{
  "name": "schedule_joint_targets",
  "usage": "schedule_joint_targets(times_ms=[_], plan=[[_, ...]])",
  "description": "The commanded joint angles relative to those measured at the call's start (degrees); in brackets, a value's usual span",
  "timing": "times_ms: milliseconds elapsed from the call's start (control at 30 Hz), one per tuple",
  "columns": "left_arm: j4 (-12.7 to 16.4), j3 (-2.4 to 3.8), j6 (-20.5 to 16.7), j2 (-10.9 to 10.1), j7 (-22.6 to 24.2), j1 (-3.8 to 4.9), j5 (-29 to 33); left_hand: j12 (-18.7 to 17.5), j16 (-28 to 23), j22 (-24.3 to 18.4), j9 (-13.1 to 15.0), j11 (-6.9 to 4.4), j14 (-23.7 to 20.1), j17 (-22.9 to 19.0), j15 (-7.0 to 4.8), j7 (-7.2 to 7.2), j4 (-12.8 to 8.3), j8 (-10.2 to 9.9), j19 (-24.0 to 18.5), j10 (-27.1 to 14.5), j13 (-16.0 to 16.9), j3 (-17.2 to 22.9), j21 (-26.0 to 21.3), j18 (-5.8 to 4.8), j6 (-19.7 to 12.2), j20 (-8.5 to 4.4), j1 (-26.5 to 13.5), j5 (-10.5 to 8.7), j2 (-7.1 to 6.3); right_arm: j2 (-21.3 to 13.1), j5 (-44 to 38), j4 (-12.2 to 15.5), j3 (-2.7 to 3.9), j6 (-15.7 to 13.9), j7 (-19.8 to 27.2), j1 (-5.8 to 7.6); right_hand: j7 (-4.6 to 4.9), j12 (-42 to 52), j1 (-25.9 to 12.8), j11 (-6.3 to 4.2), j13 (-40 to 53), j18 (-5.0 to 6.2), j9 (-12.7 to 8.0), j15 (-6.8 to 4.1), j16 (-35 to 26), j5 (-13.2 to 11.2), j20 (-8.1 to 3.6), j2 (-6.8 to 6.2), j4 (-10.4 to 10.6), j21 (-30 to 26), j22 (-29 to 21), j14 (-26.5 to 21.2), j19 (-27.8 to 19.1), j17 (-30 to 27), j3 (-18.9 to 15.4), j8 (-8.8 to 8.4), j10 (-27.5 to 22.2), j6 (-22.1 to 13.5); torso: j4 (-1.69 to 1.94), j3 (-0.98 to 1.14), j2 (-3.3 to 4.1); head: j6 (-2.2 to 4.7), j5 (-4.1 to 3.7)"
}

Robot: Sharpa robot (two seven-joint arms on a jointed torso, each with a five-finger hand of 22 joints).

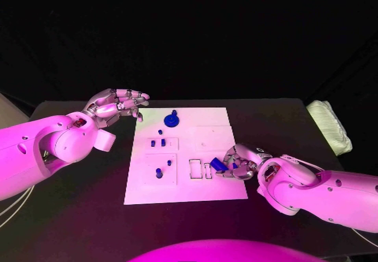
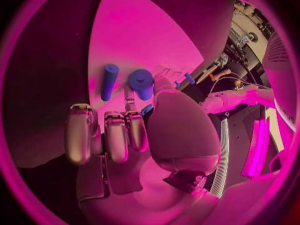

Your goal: Assemble the parts on the task board

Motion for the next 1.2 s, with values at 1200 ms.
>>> schedule_joint_targets(times_ms=[1200], plan=[[0.23,0.03,1.62,-0.08,-0.75,0.02,0.1,0.36,0.19,-0.17,-0.08,0.18,-0.66,0.07,0.01,0.07,0.18,0.33,0.61,-0.63,-0.06,0.17,-0.45,0.87,-0.49,-0.06,0.54,0.34,0.37,-0.07,17.09,3.93,0.26,-4.01,3.06,5.13,-2.93,2.0,-5.63,-2.83,13.04,-1.46,1.96,-2.45,1.04,3.31,-2.28,0.07,0.11,2.83,9.56,5.6,3.33,13.92,13.35,6.93,4.38,3.56,-0.05,0.03,0.1,-0.19,1.03]])
